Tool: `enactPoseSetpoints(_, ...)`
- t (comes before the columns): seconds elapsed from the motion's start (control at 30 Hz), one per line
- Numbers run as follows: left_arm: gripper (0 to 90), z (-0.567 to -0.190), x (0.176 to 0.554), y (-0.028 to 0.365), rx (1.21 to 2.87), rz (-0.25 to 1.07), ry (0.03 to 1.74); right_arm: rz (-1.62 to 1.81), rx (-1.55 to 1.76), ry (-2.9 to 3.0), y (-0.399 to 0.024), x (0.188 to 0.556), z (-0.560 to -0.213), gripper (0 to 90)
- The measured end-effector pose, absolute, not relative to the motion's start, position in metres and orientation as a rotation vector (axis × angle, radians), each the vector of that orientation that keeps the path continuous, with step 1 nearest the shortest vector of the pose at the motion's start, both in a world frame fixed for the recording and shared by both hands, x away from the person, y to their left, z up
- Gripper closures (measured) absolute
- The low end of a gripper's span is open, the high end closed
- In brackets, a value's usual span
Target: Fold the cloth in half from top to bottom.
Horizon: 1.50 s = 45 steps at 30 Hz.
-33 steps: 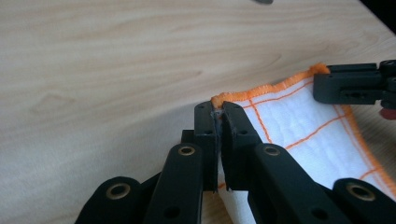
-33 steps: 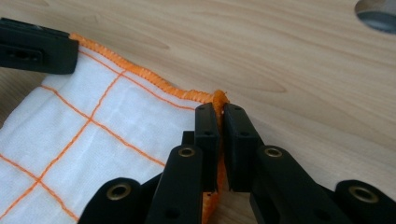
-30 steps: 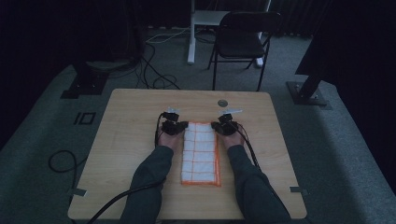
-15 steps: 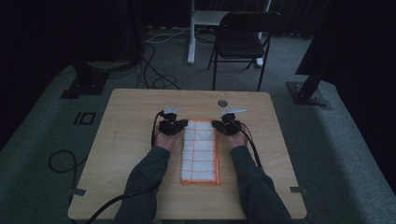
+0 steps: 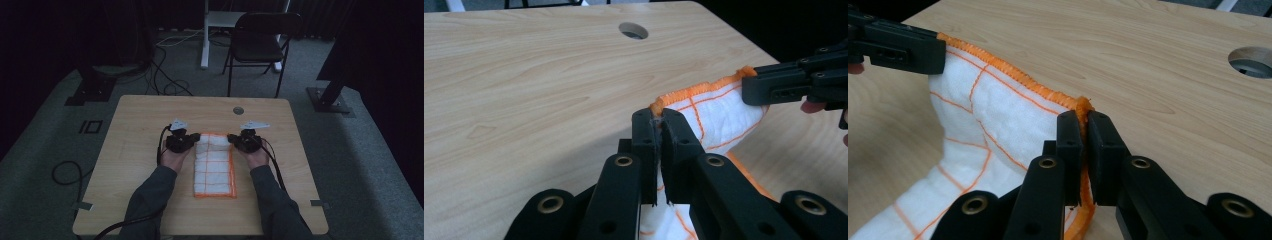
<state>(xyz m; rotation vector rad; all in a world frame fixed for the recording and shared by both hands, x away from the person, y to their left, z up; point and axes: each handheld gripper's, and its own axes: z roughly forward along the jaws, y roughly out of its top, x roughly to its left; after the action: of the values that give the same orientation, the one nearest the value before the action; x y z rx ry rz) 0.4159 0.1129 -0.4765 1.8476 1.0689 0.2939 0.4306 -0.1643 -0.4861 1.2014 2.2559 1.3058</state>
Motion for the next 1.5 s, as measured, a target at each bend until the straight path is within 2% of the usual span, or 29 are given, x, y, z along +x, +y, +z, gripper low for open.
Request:
enactPoseSetpoints(0.33,86.4,-0.461,0.397,0.115,1.850,0.292,1.012,1.377,1.145,2.237,-0.170,0.400,-0.475,85.4)
enactPoseSetpoints(0.77,86.3,-0.467,0.357,0.125,1.821,0.255,0.991,1.400,1.094,2.281,-0.170,0.362,-0.476,85.3)
enactPoseSetpoints(1.5,86.2,-0.480,0.324,0.126,1.831,0.229,0.982,1.407,1.094,2.323,-0.172,0.337,-0.489,85.1)
